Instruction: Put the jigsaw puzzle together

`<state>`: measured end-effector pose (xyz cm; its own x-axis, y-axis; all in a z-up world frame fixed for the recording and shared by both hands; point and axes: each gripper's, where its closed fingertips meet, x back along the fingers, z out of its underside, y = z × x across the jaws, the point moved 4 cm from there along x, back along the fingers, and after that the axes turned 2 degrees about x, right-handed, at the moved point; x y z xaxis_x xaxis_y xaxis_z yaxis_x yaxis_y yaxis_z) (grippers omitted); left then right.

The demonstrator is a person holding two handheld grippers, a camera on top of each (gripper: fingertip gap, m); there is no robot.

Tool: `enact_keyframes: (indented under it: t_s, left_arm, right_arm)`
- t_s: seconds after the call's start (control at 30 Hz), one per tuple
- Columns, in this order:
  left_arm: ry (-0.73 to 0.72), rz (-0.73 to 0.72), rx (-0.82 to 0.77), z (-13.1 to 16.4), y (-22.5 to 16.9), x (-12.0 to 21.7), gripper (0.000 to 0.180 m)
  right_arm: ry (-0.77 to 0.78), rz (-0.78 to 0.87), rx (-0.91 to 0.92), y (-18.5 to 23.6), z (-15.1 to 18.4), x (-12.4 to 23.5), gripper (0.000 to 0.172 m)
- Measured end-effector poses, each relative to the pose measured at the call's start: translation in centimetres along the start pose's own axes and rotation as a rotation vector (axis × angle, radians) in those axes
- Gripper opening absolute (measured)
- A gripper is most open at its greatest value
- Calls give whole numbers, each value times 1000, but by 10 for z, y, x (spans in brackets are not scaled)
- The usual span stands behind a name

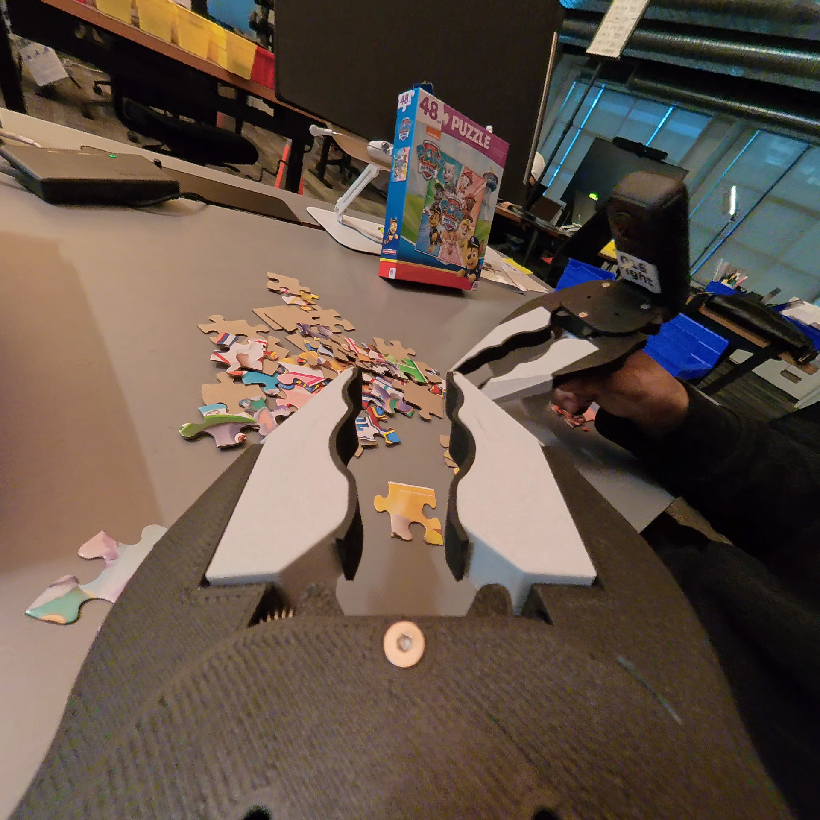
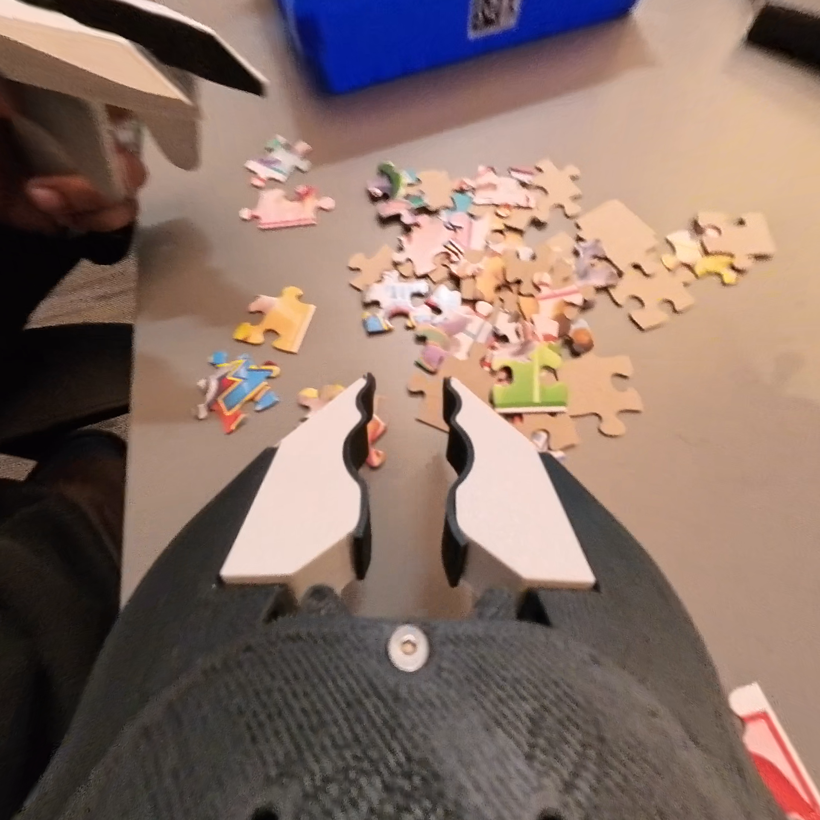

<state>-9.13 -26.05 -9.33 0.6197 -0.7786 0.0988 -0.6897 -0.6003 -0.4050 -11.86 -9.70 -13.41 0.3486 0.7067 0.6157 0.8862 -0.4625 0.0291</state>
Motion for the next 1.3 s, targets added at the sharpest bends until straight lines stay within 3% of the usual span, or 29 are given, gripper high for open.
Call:
enact_keyframes:
  t_s: [0.23, 0.43, 0.67, 0.9, 1.1, 1.3]
  left_arm:
    - [18, -5, -8, 4, 1, -3, 35]
    - [22, -11, -17, 5, 1, -4, 35]
    - [17, -8, -16, 4, 0, -4, 35]
    - [23, -1, -18, 6, -2, -6, 35]
    - [20, -3, -26, 5, -3, -6, 34]
    - [19, 2, -25, 4, -4, -5, 35]
  right_arm:
    - [97, 29, -76, -13, 14, -18, 49]
    - [146, 131, 16, -17, 11, -25, 44]
    - [138, 139, 76, -13, 11, -23, 22]
    - [142, 136, 86, -17, 9, -28, 60]
    - [135, 49, 44, -11, 9, -32, 39]
    - [127, 64, 30, -13, 10, -30, 37]
